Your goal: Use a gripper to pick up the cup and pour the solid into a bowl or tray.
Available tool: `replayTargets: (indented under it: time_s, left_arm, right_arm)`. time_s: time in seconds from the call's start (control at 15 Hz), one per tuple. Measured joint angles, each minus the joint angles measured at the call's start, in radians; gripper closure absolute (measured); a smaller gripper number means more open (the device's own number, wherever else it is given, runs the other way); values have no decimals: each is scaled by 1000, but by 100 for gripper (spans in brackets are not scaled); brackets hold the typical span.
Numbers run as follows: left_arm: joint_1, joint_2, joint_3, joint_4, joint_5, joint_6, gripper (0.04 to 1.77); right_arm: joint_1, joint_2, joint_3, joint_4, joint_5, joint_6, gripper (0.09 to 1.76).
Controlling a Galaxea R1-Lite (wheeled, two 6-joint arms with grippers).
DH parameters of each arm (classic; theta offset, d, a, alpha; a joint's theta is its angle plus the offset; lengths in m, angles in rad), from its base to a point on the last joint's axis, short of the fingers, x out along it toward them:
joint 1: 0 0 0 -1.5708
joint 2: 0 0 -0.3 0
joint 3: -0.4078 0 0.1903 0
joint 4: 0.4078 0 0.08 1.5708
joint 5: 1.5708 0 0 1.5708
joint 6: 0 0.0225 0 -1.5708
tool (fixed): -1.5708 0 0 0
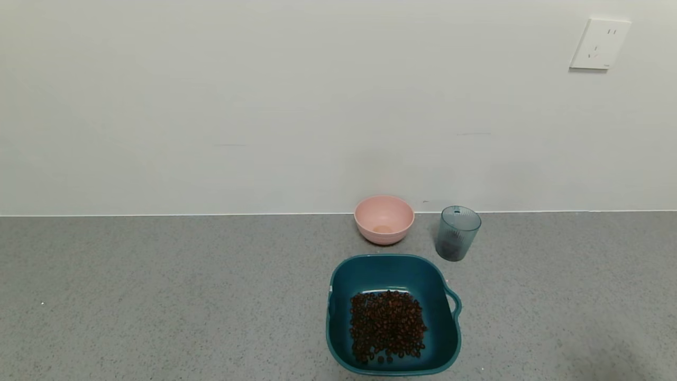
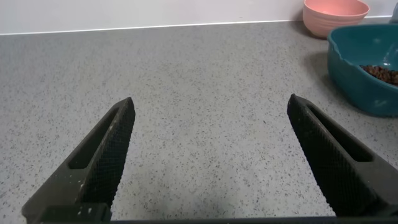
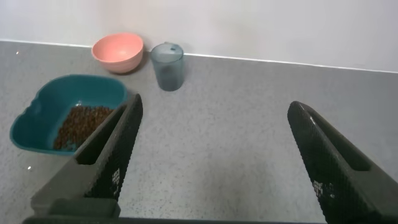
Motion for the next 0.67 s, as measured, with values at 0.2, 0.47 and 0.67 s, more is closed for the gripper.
replayTargets:
  time_s: [0.2,0.47,0.67]
  left_arm:
    - [0,0,0,0,0,0,5]
    - [0,0,0,0,0,0,5]
    - [0,0,0,0,0,0,5]
  right_arm:
    - [-23,-156,92,-3,7,-3,15]
    - [-59,-330,218,-11,45,-10,15]
    - [-69,-426,306,-16,41,-24,15]
